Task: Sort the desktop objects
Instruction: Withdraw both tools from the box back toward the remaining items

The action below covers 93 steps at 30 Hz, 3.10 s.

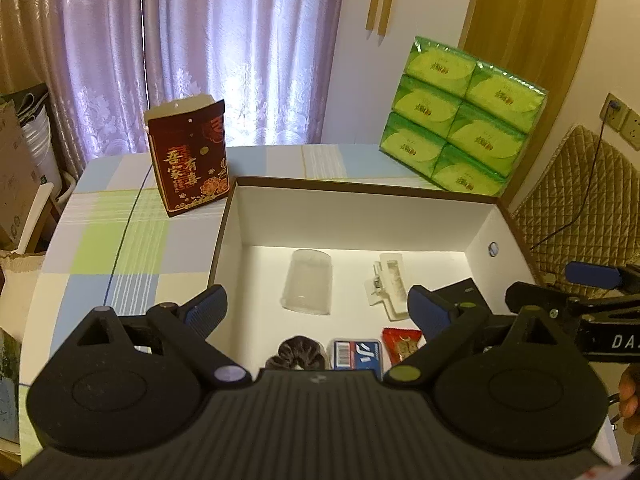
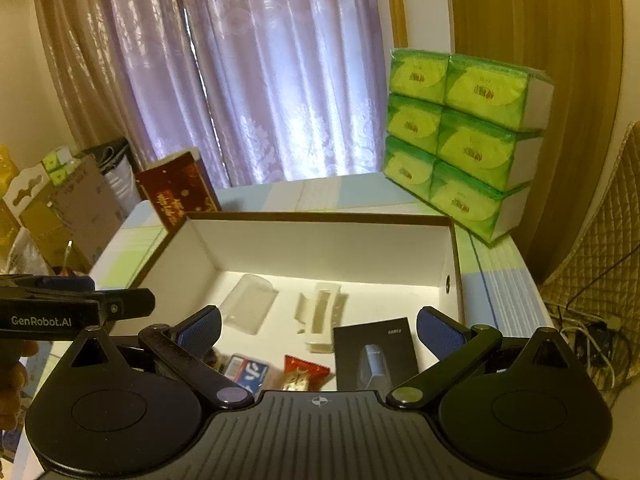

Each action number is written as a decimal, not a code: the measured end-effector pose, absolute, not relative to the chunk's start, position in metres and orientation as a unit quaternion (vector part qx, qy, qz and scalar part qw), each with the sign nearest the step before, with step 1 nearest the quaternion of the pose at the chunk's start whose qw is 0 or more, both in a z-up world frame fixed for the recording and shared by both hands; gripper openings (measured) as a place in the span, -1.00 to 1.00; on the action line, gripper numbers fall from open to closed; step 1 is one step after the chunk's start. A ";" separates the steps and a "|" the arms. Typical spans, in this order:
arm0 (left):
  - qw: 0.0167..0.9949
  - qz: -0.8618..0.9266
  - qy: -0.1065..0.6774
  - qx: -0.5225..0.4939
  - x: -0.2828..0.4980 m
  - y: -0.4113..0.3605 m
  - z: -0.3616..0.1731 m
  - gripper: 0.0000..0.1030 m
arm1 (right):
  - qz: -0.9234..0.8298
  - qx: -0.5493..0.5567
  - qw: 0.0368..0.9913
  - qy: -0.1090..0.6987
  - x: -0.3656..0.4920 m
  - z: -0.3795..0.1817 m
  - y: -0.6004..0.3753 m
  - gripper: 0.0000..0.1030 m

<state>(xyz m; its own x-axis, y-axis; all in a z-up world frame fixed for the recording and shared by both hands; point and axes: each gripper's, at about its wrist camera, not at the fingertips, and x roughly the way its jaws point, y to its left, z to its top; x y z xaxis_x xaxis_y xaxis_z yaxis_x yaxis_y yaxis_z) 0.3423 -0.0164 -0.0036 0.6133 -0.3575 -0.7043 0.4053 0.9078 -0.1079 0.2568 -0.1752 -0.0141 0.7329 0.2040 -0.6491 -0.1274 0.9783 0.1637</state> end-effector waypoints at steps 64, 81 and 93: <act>0.893 -0.181 0.408 0.060 0.160 0.031 -0.011 0.86 | 0.131 -0.017 0.911 0.390 0.107 -0.022 -0.159 0.96; 0.871 -0.187 0.450 0.064 0.164 0.040 -0.054 0.85 | 0.111 -0.014 0.897 0.427 0.108 -0.065 -0.156 0.96; 0.845 -0.194 0.495 0.058 0.174 0.035 -0.090 0.83 | 0.097 0.001 0.883 0.459 0.112 -0.098 -0.164 0.96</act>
